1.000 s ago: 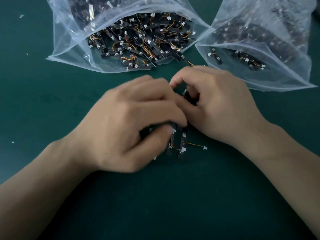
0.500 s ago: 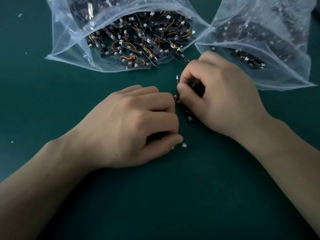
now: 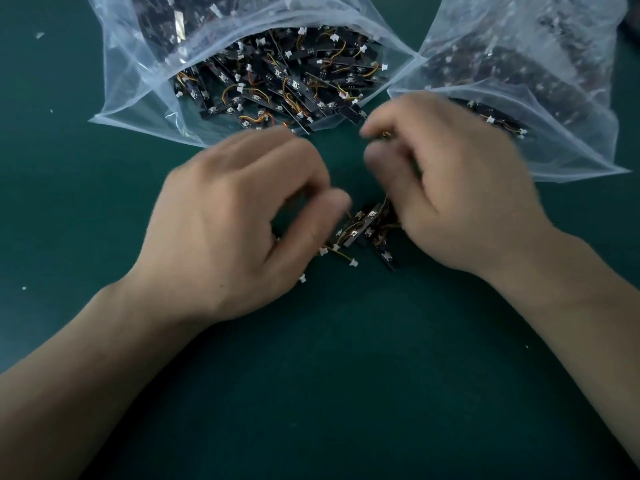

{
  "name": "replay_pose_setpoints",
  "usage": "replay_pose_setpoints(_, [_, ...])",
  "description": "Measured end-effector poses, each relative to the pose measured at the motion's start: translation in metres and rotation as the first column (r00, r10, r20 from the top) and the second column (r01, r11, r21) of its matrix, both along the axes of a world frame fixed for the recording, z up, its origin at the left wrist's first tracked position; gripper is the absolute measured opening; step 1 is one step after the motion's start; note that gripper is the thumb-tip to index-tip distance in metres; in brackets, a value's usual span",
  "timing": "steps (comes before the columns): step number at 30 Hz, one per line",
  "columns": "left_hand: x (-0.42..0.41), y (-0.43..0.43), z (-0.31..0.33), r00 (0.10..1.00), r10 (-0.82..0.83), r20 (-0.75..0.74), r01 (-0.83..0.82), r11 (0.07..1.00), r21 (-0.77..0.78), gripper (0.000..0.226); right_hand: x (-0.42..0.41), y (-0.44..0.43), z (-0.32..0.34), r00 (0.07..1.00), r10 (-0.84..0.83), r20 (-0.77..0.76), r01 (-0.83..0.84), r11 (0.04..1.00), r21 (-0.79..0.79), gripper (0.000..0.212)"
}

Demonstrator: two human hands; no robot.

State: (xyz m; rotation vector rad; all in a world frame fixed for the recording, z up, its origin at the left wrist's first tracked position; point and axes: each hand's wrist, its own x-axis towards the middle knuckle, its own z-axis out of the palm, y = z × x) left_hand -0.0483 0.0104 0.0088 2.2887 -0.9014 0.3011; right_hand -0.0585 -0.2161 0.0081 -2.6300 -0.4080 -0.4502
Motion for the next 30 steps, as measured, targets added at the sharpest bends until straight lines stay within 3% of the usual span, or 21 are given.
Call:
replay_pose_setpoints(2, [0.001,0.003,0.002,0.990,0.134,-0.033,-0.135,0.991,-0.024,0.023,-0.006,0.002,0.007,0.986,-0.144,0.081,0.151,0.985,-0.079,0.045])
replay_pose_setpoints(4, [0.001,0.005,0.000,0.969,0.242,-0.047,-0.240,0.970,0.035,0.018,-0.016,0.010,0.012,0.970,-0.244,-0.014,0.236,0.948,-0.215,0.061])
replay_pose_setpoints(7, [0.001,0.002,-0.002,0.952,0.299,-0.070,-0.286,0.946,0.151,0.020,-0.035,0.027,0.011,0.944,-0.287,-0.163,0.206,0.898,-0.389,0.085])
replay_pose_setpoints(13, [0.001,0.001,0.000,0.940,0.252,-0.231,-0.257,0.966,0.007,0.022,-0.050,0.063,0.005,0.956,-0.219,-0.196,0.135,0.920,-0.368,0.101])
replay_pose_setpoints(17, [-0.001,-0.003,-0.002,0.911,0.145,-0.385,-0.211,0.968,-0.135,0.021,-0.049,0.069,0.001,0.952,-0.224,-0.207,0.138,0.923,-0.360,0.090])
replay_pose_setpoints(23, [0.010,0.000,-0.009,0.880,0.022,-0.475,-0.221,0.904,-0.367,0.018,-0.028,0.049,0.001,0.972,-0.153,-0.177,0.083,0.933,-0.351,0.045])
replay_pose_setpoints(30, [0.013,0.004,-0.014,0.871,-0.106,-0.479,-0.104,0.914,-0.392,0.014,-0.019,0.038,-0.004,0.975,-0.086,-0.205,0.042,0.977,-0.208,0.025])
